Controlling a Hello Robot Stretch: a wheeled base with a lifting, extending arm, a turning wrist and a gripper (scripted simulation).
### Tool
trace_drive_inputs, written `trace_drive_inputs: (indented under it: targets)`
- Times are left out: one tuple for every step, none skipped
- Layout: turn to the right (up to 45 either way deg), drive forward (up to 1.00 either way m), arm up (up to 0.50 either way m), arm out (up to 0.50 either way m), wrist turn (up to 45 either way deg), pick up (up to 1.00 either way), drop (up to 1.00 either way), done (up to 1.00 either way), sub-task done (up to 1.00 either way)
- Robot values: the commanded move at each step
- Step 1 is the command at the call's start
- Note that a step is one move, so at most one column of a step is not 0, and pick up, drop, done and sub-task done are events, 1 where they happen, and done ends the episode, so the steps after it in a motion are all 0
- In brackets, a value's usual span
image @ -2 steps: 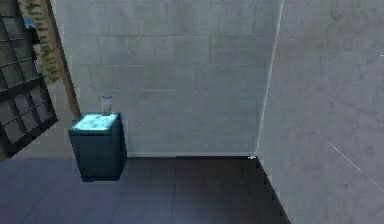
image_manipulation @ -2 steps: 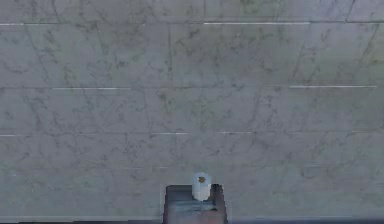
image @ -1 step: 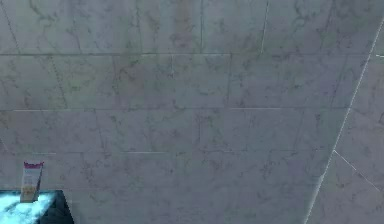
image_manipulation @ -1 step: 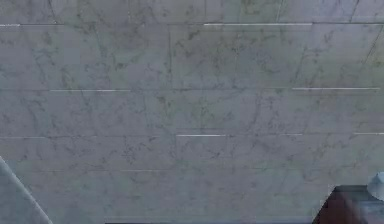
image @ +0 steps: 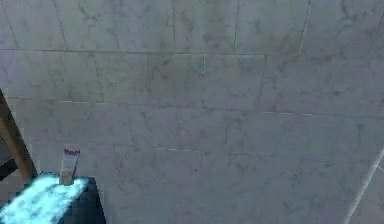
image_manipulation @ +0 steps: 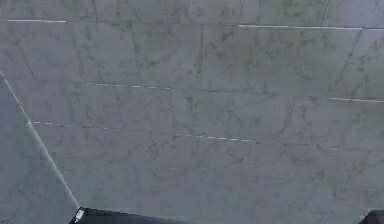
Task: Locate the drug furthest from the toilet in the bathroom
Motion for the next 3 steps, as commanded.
trace_drive_inputs:
  targets:
    - [0.0, 0.30, 0.00, 0.00, 0.0, 0.00, 0.00, 0.00, 0.00]
    - [-45.0, 0.00, 0.00, 0.00, 0.0, 0.00, 0.00, 0.00, 0.00]
    - [0.0, 0.00, 0.00, 0.00, 0.0, 0.00, 0.00, 1.00, 0.00]
